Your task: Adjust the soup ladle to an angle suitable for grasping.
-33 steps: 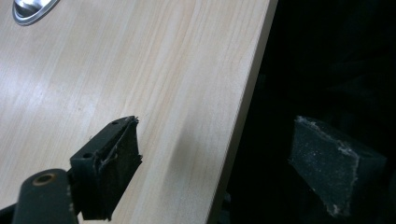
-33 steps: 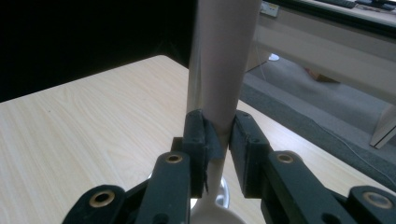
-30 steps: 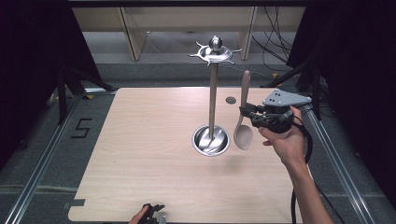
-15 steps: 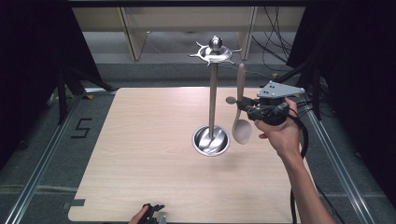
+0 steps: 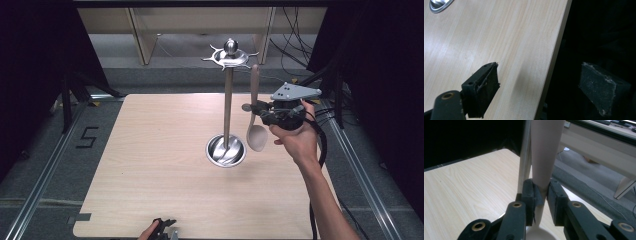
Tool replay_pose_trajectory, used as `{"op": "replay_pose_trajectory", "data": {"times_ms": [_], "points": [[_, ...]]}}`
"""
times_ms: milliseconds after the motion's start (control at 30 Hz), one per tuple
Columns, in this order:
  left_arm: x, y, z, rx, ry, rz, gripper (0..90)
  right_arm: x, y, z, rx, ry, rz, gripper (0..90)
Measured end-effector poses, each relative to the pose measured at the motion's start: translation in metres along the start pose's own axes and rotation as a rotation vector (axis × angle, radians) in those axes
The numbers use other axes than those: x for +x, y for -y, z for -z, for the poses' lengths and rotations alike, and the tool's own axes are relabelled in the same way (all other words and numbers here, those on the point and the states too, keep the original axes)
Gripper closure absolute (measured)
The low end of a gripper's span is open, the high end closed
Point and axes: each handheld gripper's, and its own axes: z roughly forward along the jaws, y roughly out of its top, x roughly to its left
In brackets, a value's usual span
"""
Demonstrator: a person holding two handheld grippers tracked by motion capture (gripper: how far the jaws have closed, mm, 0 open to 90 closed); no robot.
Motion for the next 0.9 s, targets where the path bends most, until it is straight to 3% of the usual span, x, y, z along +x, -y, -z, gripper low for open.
{"op": "replay_pose_trajectory", "data": {"times_ms": [33, 133, 467, 733, 833, 900], "points": [[0.000, 0.000, 0.002, 0.003, -0.015, 0.001, 15.1, 0.000, 0.000, 0.000, 0.003, 0.003, 0.002, 77.2], [0.000, 0.000, 0.000, -0.005, 0.007, 0.001, 15.1, 0.000, -0.002, -0.001, 0.009, 0.006, -0.003, 77.2], [-0.001, 0.000, 0.001, -0.002, 0.000, -0.001, 15.1, 0.000, -0.004, -0.006, 0.011, 0.047, 0.030, 77.2], [0.000, 0.000, 0.001, 0.001, 0.005, -0.004, 15.1, 0.001, -0.005, -0.009, 0.011, 0.055, 0.035, 77.1], [0.000, 0.000, 0.001, 0.007, 0.014, -0.002, 15.1, 0.000, -0.005, -0.010, 0.023, 0.028, 0.023, 77.1], [-0.001, -0.001, 0.001, 0.008, 0.011, -0.006, 15.1, 0.001, -0.005, -0.012, 0.008, 0.043, 0.027, 77.1]]}}
